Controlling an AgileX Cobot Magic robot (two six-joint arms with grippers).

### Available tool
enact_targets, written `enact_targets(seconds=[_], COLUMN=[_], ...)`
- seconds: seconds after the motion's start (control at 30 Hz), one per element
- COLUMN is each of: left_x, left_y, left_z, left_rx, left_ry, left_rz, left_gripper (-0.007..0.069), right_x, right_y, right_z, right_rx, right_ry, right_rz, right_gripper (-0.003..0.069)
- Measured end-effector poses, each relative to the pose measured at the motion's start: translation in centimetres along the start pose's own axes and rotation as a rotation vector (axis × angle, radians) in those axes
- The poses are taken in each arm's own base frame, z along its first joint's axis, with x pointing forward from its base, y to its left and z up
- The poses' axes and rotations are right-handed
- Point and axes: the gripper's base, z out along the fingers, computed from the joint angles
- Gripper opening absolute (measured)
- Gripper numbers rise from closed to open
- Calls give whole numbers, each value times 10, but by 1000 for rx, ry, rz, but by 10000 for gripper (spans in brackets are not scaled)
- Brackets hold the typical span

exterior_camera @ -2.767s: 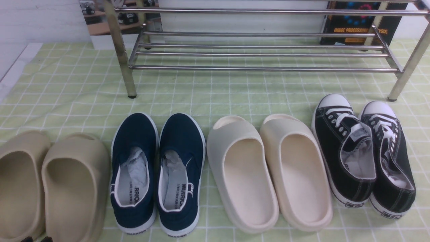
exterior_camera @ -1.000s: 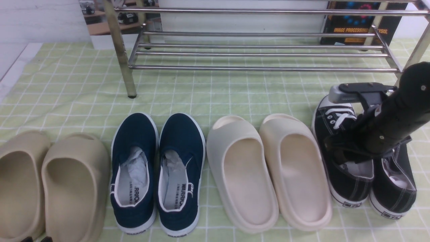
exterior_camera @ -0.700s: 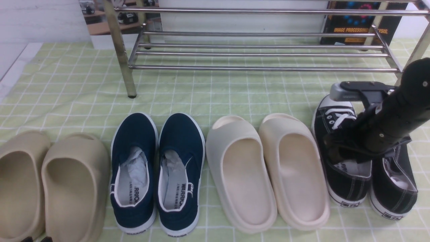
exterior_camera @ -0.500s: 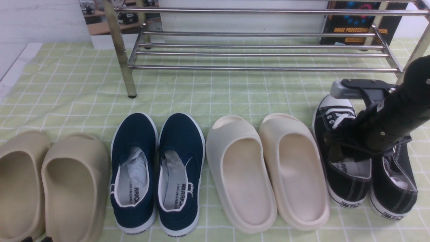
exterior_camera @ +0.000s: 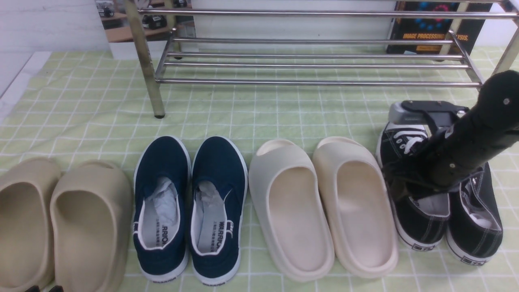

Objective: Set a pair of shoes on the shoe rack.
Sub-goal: Use the right arm to grab the shoe closest to it, then use the right arm to put a shoe into the shoe rack

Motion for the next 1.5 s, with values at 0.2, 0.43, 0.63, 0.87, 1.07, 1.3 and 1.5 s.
enact_targets(seconds=[0.2,0.43,0.63,0.87,1.07,1.3,1.5], left_x=[0,0,0,0,0,0,0], left_y=[0,0,0,0,0,0,0], left_z=[0,0,0,0,0,0,0], left_rx=[0,0,0,0,0,0,0], left_ry=[0,0,0,0,0,0,0], left_rz=[0,0,0,0,0,0,0], left_gripper=[239,239,239,239,239,239,239], right_x=[-8,-33,-77,-134,-173,-203,-212], right_y=[4,17,22,19,19,18,19], right_z=[-7,-52,-73,-44,-27,-7,-1], right_rx=[-7,-22,27,106,132,158,149], right_ry=[28,44,-96,-173,-250,-318,-376], right_rz=[-29,-117,-229,-279,-292,-311,-278], right_gripper=[10,17,18,18,18,19,101])
